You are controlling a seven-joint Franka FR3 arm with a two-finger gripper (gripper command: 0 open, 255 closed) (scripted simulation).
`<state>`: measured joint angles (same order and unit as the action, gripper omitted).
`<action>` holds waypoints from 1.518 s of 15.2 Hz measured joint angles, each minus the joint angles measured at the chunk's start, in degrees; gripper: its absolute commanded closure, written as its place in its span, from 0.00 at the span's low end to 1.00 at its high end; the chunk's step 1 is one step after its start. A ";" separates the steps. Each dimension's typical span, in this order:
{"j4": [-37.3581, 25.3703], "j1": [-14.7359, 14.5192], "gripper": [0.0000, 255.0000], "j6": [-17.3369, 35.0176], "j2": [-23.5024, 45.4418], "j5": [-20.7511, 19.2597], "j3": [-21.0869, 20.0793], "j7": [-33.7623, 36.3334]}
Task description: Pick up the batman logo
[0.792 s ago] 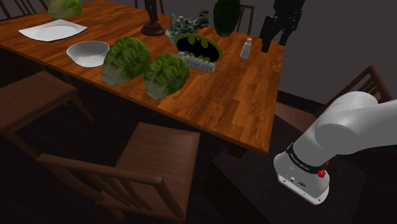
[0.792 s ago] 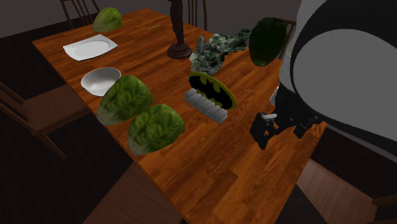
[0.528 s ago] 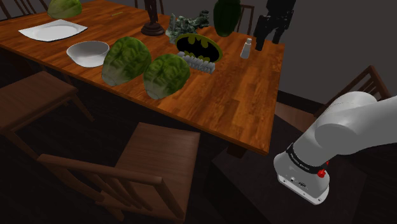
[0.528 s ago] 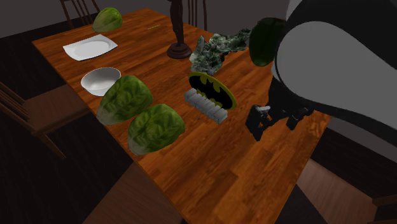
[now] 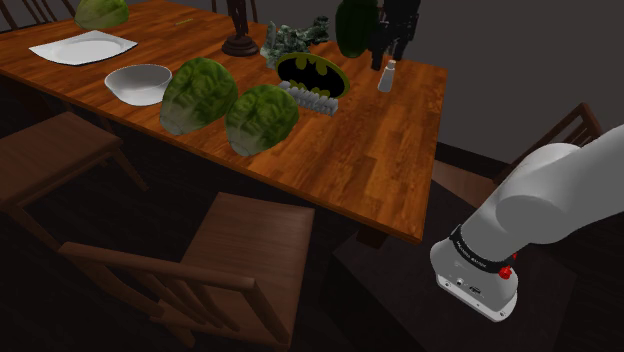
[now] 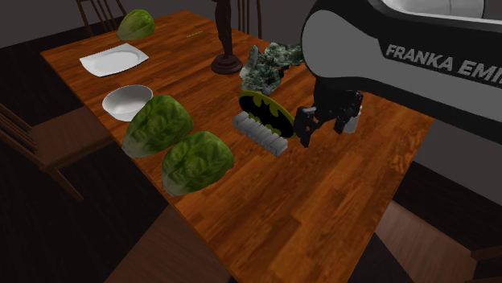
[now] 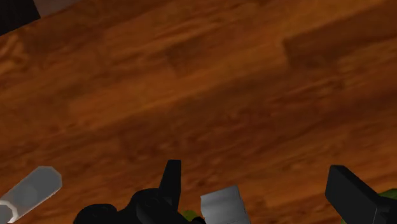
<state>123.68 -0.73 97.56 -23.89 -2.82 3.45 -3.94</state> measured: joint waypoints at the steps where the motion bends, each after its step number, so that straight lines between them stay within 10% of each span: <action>1: -1.45 -0.14 0.00 0.80 2.05 0.10 0.36 -1.13; 14: -28.14 -1.17 0.00 4.37 30.52 4.30 1.80 -14.34; 23: -58.87 -0.33 0.00 -1.87 54.03 7.06 0.11 -20.95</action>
<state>64.82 -1.05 95.69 30.13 4.24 3.56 -24.89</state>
